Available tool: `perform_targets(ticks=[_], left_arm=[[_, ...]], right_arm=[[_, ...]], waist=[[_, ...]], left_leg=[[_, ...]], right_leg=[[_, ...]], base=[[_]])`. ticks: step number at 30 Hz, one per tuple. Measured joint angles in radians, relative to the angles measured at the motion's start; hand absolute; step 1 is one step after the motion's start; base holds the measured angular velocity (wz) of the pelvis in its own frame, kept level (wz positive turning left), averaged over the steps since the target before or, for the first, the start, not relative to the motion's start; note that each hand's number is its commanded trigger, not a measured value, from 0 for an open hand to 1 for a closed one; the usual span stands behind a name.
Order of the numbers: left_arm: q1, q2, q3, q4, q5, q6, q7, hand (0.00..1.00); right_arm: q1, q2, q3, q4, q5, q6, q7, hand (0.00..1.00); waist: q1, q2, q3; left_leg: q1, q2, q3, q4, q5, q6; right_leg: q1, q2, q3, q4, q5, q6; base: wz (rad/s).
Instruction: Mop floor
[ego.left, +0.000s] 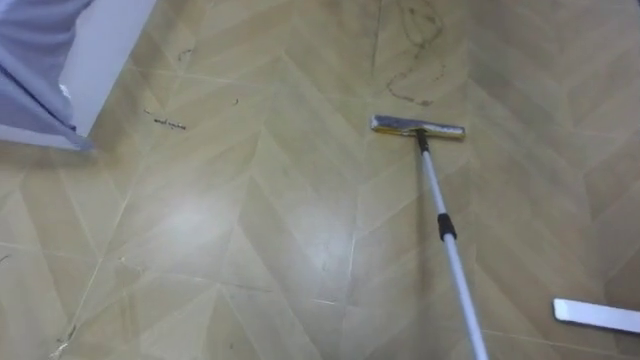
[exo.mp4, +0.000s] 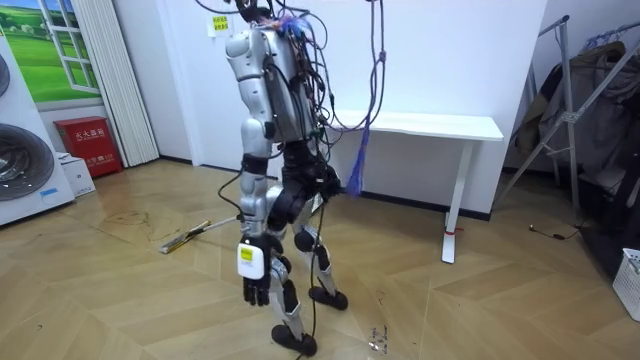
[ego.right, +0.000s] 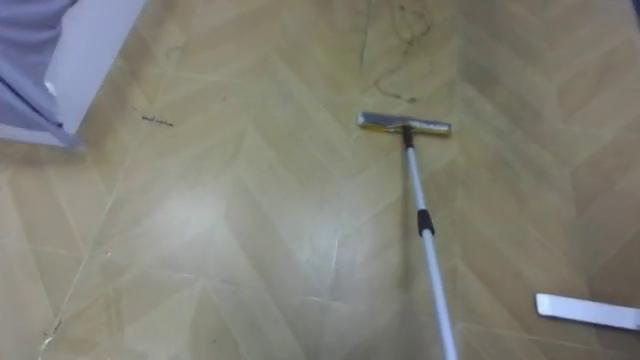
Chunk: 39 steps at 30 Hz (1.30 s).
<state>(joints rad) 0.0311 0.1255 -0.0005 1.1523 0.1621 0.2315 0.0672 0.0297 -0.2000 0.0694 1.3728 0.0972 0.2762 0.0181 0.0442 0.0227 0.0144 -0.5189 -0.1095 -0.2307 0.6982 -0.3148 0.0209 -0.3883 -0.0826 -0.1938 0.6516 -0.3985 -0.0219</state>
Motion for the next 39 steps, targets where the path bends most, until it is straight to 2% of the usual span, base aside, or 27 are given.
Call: perform_targets(ticks=[1,3,4,6,7,8,10,11,13,14,15,17,19,20,21,23,25,28,30,31,32,34,35,36,37,38,39], left_arm=[[-0.008,-0.002,-0.007,0.012,-0.040,-0.001,0.018,0.00],[-0.005,0.004,-0.016,0.027,-0.120,0.001,0.041,0.00],[0.000,0.011,-0.031,0.043,-0.158,0.003,0.064,0.00],[0.013,0.015,-0.059,0.053,-0.211,0.003,0.094,0.00],[0.022,0.011,-0.072,0.063,-0.237,0.002,0.099,0.00],[0.024,0.006,-0.091,0.078,-0.262,0.000,0.094,0.00],[0.026,0.007,-0.096,0.083,-0.269,-0.020,0.088,0.00],[0.026,0.008,-0.094,0.081,-0.267,-0.028,0.087,0.00],[0.024,0.019,-0.086,0.073,-0.264,-0.060,0.074,0.00],[0.017,0.025,-0.086,0.067,-0.264,-0.061,0.071,0.00],[0.012,0.027,-0.087,0.057,-0.262,-0.060,0.068,0.00],[0.009,0.027,-0.094,0.036,-0.257,-0.060,0.065,0.00],[0.010,0.021,-0.103,0.031,-0.256,-0.048,0.055,0.00],[0.009,0.021,-0.101,0.028,-0.256,-0.046,0.056,0.00],[-0.003,0.022,-0.096,0.023,-0.255,-0.046,0.059,0.00],[-0.019,0.026,-0.089,-0.003,-0.228,-0.050,0.063,0.00],[-0.020,0.027,-0.081,-0.033,-0.216,-0.065,0.079,0.00],[-0.020,0.018,-0.082,-0.073,-0.213,-0.059,0.083,0.00],[-0.016,0.011,-0.091,-0.074,-0.213,-0.055,0.082,0.00],[-0.015,0.009,-0.091,-0.072,-0.214,-0.043,0.081,0.00],[-0.004,0.008,-0.090,-0.071,-0.216,-0.036,0.082,0.00],[0.012,0.013,-0.091,-0.066,-0.239,-0.028,0.083,0.00],[0.015,0.019,-0.091,-0.054,-0.259,-0.019,0.090,0.00],[0.015,0.022,-0.091,-0.052,-0.273,-0.013,0.098,0.00],[0.023,0.026,-0.092,-0.055,-0.291,-0.008,0.114,0.00],[0.025,0.028,-0.093,-0.060,-0.291,-0.008,0.119,0.00],[0.030,0.036,-0.094,-0.074,-0.291,-0.006,0.121,0.00]], right_arm=[[-0.001,-0.004,0.007,0.006,0.029,-0.027,-0.017,1.00],[-0.016,-0.005,0.006,0.039,0.060,-0.056,-0.038,1.00],[-0.044,0.001,0.004,0.070,0.064,-0.066,-0.046,1.00],[-0.099,0.000,0.012,0.116,0.082,-0.062,-0.052,1.00],[-0.139,-0.012,0.021,0.119,0.095,-0.050,-0.051,1.00],[-0.182,-0.028,0.031,0.116,0.101,-0.041,-0.049,1.00],[-0.241,-0.039,0.065,0.102,0.127,-0.044,-0.042,1.00],[-0.263,-0.040,0.069,0.102,0.134,-0.044,-0.036,1.00],[-0.323,-0.044,0.089,0.099,0.176,-0.047,-0.010,1.00],[-0.328,-0.047,0.108,0.095,0.207,-0.047,0.000,1.00],[-0.327,-0.051,0.108,0.093,0.220,-0.050,0.007,1.00],[-0.310,-0.064,0.107,0.099,0.236,-0.058,0.021,1.00],[-0.253,-0.096,0.126,0.112,0.252,-0.062,0.039,1.00],[-0.240,-0.106,0.131,0.116,0.251,-0.063,0.042,1.00],[-0.213,-0.130,0.134,0.118,0.243,-0.066,0.044,1.00],[-0.139,-0.152,0.137,0.118,0.222,-0.066,0.018,1.00],[-0.086,-0.141,0.146,0.114,0.226,-0.065,0.002,1.00],[-0.041,-0.106,0.144,0.107,0.233,-0.065,-0.021,1.00],[-0.024,-0.087,0.143,0.107,0.233,-0.057,-0.024,1.00],[-0.016,-0.075,0.136,0.106,0.233,-0.045,-0.026,1.00],[-0.013,-0.069,0.124,0.105,0.229,-0.025,-0.028,1.00],[-0.037,-0.069,0.119,0.108,0.214,-0.005,-0.034,1.00],[-0.081,-0.076,0.111,0.112,0.200,0.005,-0.043,1.00],[-0.111,-0.082,0.110,0.116,0.192,0.010,-0.046,1.00],[-0.179,-0.093,0.111,0.119,0.172,0.011,-0.051,1.00],[-0.210,-0.099,0.115,0.118,0.172,0.009,-0.050,1.00],[-0.276,-0.110,0.121,0.109,0.184,0.003,-0.044,1.00]], waist=[[0.012,0.003,-0.0061],[0.027,0.014,-0.0085],[0.032,0.015,-0.0088],[0.052,-0.002,-0.0049],[0.072,-0.014,0.0016],[0.091,-0.013,0.0046],[0.103,-0.016,0.0092],[0.103,-0.018,0.0101],[0.098,-0.035,0.0167],[0.098,-0.038,0.0168],[0.096,-0.030,0.0157],[0.095,-0.039,0.0201],[0.091,-0.026,0.0127],[0.089,-0.023,0.0107],[0.083,-0.015,0.0116],[0.068,0.011,0.0054],[0.067,0.025,0.0007],[0.030,0.041,0.0004],[0.014,0.043,0.0005],[0.008,0.037,0.0023],[0.008,0.035,0.0011],[0.024,0.029,0.0053],[0.039,0.027,0.0058],[0.047,0.021,0.0083],[0.051,0.014,0.0083],[0.055,0.008,0.0091],[0.070,-0.008,0.0129]], left_leg=[[-0.069,-0.016,0.009,0.073,-0.003,-0.006],[-0.178,-0.015,0.042,0.221,0.006,-0.026],[-0.251,0.002,0.085,0.338,0.047,-0.073],[-0.354,0.037,0.146,0.510,0.168,-0.075],[-0.418,0.057,0.177,0.607,0.270,-0.069],[-0.465,0.083,0.207,0.699,0.288,-0.061],[-0.483,0.104,0.237,0.696,0.240,-0.026],[-0.474,0.104,0.242,0.649,0.223,-0.028],[-0.378,0.105,0.252,0.317,0.175,-0.036],[-0.350,0.103,0.260,0.236,0.102,-0.030],[-0.345,0.097,0.265,0.222,0.080,0.000],[-0.330,0.098,0.296,0.190,0.066,0.023],[-0.275,0.088,0.322,0.156,0.039,0.063],[-0.268,0.078,0.320,0.157,0.026,0.069],[-0.262,0.061,0.321,0.169,0.001,0.084],[-0.251,0.043,0.315,0.202,-0.049,0.107],[-0.237,0.044,0.309,0.211,-0.083,0.110],[-0.192,0.042,0.302,0.192,-0.124,0.111],[-0.144,0.043,0.293,0.184,-0.160,0.098],[-0.105,0.042,0.287,0.189,-0.194,0.087],[-0.066,0.047,0.277,0.201,-0.230,0.070],[-0.039,0.067,0.276,0.277,-0.257,0.040],[-0.071,0.092,0.282,0.404,-0.223,-0.008],[-0.093,0.108,0.284,0.472,-0.191,-0.019],[-0.140,0.123,0.284,0.592,-0.108,-0.023],[-0.161,0.125,0.284,0.639,-0.063,-0.022],[-0.203,0.131,0.282,0.711,0.003,-0.042]], right_leg=[[-0.057,-0.003,0.008,0.059,-0.027,0.000],[-0.129,-0.007,0.005,0.169,-0.074,-0.007],[-0.159,-0.006,0.010,0.238,-0.115,-0.025],[-0.195,-0.004,0.032,0.328,-0.155,-0.055],[-0.209,-0.005,0.048,0.378,-0.174,-0.071],[-0.219,-0.008,0.056,0.414,-0.184,-0.071],[-0.227,-0.006,0.057,0.425,-0.187,-0.066],[-0.230,-0.006,0.059,0.424,-0.187,-0.065],[-0.251,-0.004,0.070,0.424,-0.186,-0.053],[-0.259,-0.006,0.070,0.423,-0.192,-0.041],[-0.259,-0.009,0.070,0.419,-0.194,-0.037],[-0.243,-0.026,0.068,0.385,-0.192,-0.014],[-0.170,-0.043,0.067,0.312,-0.166,0.006],[-0.163,-0.049,0.073,0.317,-0.165,0.008],[-0.187,-0.057,0.077,0.386,-0.133,0.028],[-0.287,-0.061,0.133,0.576,0.014,0.037],[-0.362,-0.035,0.170,0.625,0.036,0.041],[-0.478,-0.016,0.162,0.481,0.032,0.043],[-0.498,-0.001,0.153,0.300,0.046,0.021],[-0.498,-0.002,0.142,0.213,0.085,0.010],[-0.474,-0.002,0.128,0.223,0.099,0.003],[-0.435,0.002,0.100,0.265,0.081,-0.020],[-0.423,0.017,0.093,0.307,0.043,-0.050],[-0.418,0.023,0.092,0.328,0.021,-0.056],[-0.409,0.038,0.097,0.365,-0.023,-0.062],[-0.406,0.043,0.100,0.380,-0.040,-0.067],[-0.394,0.052,0.110,0.397,-0.072,-0.073]], base=[[0.09],[0.13],[0.08],[-0.18],[-0.50],[-0.50],[-0.27],[-0.08],[0.12],[0.28],[0.34],[0.29],[0.18],[0.07],[0.20],[0.20],[-0.04],[0.03],[0.03],[0.14],[0.08],[-0.21],[-0.36],[-0.35],[-0.21],[-0.19],[0.00]])
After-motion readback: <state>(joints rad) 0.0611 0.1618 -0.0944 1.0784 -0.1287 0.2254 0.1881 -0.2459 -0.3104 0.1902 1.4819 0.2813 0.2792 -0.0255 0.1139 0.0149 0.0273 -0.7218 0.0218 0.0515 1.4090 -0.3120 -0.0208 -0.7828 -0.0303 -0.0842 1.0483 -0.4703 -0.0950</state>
